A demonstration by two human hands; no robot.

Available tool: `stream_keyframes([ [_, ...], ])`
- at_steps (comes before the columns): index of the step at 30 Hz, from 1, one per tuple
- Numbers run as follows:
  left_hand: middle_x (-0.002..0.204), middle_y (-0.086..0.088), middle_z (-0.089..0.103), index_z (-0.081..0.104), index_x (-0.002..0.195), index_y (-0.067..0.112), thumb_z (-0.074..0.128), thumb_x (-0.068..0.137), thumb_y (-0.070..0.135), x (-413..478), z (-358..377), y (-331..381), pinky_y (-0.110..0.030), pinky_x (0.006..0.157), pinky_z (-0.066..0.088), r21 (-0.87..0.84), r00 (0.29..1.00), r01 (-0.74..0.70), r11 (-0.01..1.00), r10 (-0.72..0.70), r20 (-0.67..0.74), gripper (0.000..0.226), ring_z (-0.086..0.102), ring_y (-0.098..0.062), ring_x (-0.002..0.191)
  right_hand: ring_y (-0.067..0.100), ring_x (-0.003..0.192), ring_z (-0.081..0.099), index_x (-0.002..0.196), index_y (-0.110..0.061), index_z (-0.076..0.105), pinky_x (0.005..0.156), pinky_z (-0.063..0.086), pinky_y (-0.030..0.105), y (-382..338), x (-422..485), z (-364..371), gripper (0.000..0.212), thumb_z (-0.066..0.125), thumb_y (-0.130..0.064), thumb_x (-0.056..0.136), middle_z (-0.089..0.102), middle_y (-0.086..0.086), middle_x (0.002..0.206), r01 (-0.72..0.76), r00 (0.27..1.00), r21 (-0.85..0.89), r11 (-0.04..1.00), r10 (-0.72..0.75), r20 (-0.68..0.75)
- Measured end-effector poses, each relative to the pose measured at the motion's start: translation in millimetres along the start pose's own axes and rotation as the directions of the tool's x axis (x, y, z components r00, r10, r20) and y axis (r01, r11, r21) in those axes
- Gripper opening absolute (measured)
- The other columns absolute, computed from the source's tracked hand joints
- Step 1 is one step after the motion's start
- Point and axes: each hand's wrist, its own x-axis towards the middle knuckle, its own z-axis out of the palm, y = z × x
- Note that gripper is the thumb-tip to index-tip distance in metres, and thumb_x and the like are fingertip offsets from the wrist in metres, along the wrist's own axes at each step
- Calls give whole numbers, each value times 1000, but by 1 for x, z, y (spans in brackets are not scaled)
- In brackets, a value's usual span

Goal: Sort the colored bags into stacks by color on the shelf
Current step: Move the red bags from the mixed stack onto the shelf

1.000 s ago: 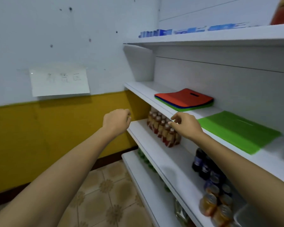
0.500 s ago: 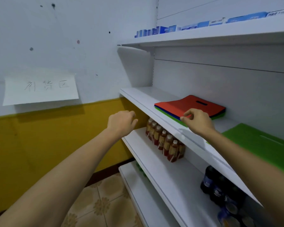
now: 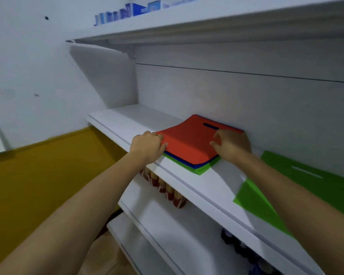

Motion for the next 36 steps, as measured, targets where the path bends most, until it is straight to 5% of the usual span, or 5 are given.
stream_keyframes([
  [11,115,-8,67,66,117,20,47,95,32,125,71,-17,-39,83,51,-411,986,-159,898,163,-25,31,58,-29,107,23,95,62,81,-23,56,77,44,31,19,7,40,32,56,-54,89,67,0,95,-526,847,209,824,530,44],
  [16,123,-7,64,64,122,22,51,95,37,155,91,-20,-36,91,47,-451,941,-310,837,338,-20,33,56,-28,113,24,85,61,69,-21,49,68,40,29,1,9,44,51,52,-71,81,62,0,83,-655,756,169,737,642,127],
  [20,121,-3,65,64,119,27,51,95,40,164,93,-14,-33,89,47,-524,907,-393,756,412,-87,30,57,-25,111,20,75,57,72,-20,48,61,38,31,-7,8,48,43,68,-59,77,59,-1,77,-700,703,281,657,702,111],
  [29,128,-6,59,51,132,21,55,92,41,179,112,-24,-37,89,48,-656,903,-350,669,428,-45,45,52,-25,116,22,79,59,96,-6,67,68,46,28,-21,18,42,14,69,-17,87,65,9,90,-592,635,563,576,764,-113],
  [36,134,-10,56,39,142,14,52,95,39,188,102,-16,-36,94,45,-799,916,-250,546,402,-11,55,55,-28,119,10,61,63,83,-11,65,64,55,24,-40,14,21,8,65,-5,88,67,1,76,-349,569,856,381,812,-130],
])
